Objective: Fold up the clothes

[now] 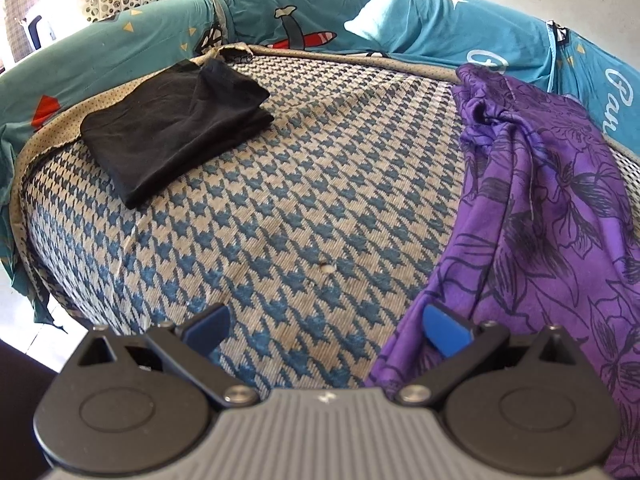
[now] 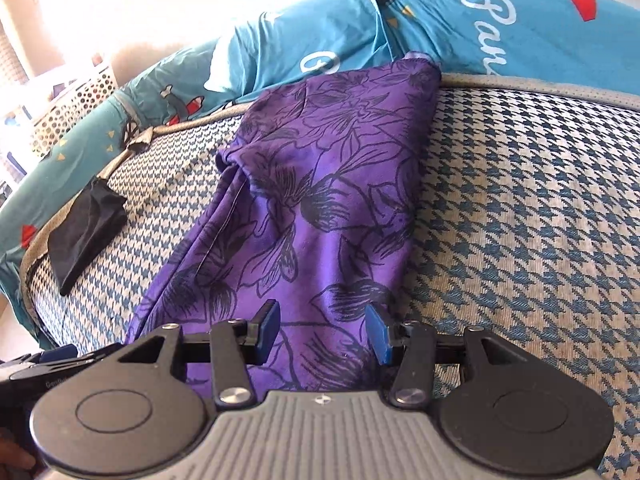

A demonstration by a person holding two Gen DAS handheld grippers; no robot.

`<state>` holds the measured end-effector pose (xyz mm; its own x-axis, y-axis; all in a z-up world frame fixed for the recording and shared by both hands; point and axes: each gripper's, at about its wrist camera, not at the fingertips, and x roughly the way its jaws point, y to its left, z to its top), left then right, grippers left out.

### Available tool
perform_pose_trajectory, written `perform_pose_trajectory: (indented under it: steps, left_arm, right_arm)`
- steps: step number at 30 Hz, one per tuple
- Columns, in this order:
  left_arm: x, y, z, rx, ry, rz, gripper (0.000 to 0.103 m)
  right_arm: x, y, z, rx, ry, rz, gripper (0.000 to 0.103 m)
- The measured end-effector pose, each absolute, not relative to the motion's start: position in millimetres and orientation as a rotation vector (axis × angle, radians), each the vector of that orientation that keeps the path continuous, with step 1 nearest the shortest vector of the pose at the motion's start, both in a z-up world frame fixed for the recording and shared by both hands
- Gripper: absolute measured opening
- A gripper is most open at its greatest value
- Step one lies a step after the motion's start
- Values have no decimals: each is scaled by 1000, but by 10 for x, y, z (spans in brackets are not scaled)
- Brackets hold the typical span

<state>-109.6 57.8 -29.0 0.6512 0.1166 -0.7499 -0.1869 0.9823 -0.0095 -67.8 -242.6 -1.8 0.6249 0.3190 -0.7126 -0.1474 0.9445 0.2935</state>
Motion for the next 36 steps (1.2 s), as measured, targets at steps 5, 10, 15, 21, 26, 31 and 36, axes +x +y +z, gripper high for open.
perform_pose_trajectory:
  steps: [5,10,15,21,26,31,36]
  left_arm:
    - [-1006,479,-153,-65,814,128,103]
    - [-841,384,-91,-65,812,89,103]
    - [-637,274,-14,-51,799,51,103]
    - [-366,137,53,-50,797,-2,103]
    - [-150,13,53,-34,806,-43,103]
    - [76,-102,35,-13,818,-88,103]
    - [306,-210,13,6,831,-136,103]
  right_arm:
    - [-617,-2460,69,188,800,270,46]
    - [-555,-2411,138,121,742,333,41]
    - [-435,-2433,167,112,730,370,35]
    - [-246,-2567,143,177,760,373,35]
    - [-82,-2700,129,255,778,373,35]
    - [35,-2790,105,354,789,390,35]
    - [90,-2747,103,340,780,411,35]
